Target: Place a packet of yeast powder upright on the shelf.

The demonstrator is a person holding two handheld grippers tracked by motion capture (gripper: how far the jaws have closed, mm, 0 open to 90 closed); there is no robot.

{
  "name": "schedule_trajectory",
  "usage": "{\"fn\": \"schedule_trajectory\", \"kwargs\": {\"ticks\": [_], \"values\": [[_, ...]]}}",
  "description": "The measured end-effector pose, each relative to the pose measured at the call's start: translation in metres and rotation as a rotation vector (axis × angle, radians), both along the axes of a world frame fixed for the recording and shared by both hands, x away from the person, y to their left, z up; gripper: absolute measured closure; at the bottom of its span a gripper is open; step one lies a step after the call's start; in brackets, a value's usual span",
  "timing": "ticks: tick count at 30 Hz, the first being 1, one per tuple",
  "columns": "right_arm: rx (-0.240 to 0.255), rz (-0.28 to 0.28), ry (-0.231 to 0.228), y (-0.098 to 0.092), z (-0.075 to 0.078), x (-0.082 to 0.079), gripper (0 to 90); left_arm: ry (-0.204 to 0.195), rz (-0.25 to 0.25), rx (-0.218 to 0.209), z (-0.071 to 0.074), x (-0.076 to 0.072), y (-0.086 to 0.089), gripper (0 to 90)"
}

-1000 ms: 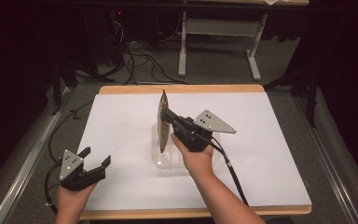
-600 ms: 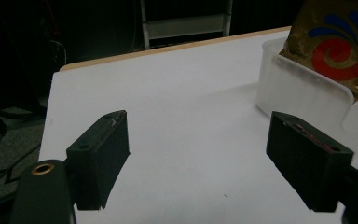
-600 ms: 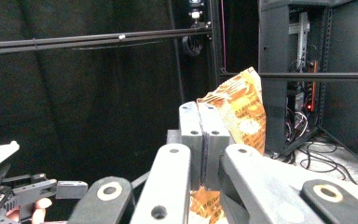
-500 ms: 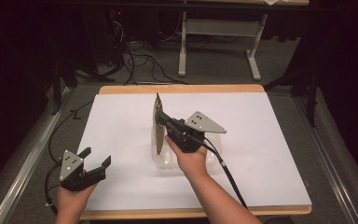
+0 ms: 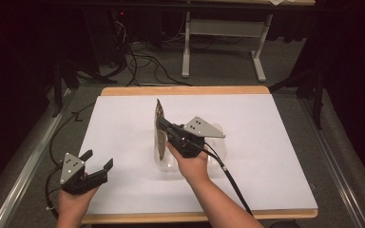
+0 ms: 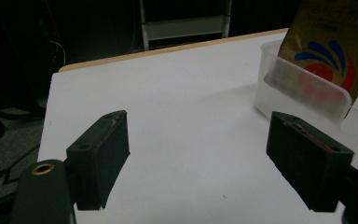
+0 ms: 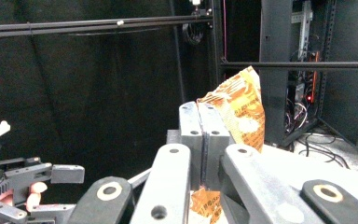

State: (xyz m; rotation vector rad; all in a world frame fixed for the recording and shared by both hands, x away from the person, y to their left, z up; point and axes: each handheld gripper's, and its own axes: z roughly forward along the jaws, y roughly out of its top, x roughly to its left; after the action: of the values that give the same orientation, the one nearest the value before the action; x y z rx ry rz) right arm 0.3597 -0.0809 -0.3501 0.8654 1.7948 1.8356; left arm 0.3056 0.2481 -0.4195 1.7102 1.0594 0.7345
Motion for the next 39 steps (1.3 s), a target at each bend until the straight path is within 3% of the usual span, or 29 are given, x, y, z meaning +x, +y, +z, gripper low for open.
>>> {"fn": "schedule_trajectory", "kwargs": {"ticks": [24, 39], "values": [[-0.022, -0.019, 0.077, 0.000, -0.035, 0.003, 90.0, 0.005, -0.007, 0.011, -0.001, 0.000, -0.002, 21.8], [-0.028, -0.026, 0.095, -0.002, -0.041, 0.004, 89.3, 0.007, -0.012, 0.013, -0.001, 0.001, -0.002, 21.8]]}}
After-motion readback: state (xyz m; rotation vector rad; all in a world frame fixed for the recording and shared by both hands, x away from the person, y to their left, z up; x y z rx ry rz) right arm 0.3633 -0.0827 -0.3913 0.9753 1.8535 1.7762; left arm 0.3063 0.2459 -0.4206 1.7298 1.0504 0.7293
